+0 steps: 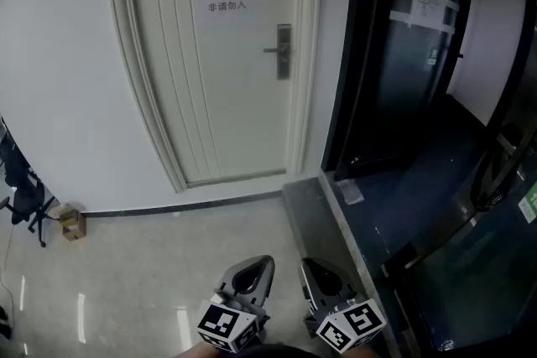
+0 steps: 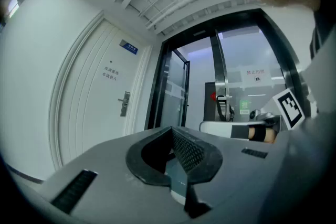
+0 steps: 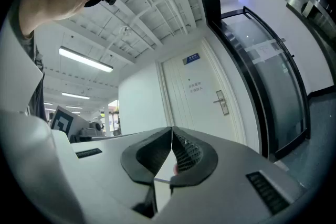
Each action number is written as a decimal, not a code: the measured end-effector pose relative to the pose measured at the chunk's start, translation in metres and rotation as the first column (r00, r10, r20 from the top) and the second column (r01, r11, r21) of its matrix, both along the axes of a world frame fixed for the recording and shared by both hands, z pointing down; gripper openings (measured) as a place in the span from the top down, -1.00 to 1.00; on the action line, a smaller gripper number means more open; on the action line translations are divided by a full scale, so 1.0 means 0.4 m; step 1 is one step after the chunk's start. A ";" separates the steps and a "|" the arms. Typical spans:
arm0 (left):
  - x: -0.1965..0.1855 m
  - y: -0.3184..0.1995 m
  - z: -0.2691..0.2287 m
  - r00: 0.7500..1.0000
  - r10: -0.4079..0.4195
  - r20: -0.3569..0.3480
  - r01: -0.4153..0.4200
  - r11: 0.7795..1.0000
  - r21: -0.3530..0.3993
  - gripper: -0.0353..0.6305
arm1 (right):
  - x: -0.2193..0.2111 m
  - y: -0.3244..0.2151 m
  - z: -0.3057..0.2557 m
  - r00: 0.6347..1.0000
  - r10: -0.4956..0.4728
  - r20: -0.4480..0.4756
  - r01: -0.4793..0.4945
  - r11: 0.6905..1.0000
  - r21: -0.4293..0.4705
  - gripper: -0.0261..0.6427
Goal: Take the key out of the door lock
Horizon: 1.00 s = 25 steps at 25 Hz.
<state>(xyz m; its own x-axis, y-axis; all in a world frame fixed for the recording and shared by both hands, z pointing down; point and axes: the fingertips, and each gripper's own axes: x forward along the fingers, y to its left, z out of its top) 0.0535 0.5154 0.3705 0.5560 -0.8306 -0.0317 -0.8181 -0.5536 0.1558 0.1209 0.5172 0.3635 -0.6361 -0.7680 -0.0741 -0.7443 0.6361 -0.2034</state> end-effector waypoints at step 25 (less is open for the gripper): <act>-0.226 -0.719 -0.001 0.997 0.074 -0.022 -0.074 0.997 0.017 0.88 | -0.238 -0.708 0.006 0.997 0.070 -0.019 -0.070 0.998 -0.007 0.88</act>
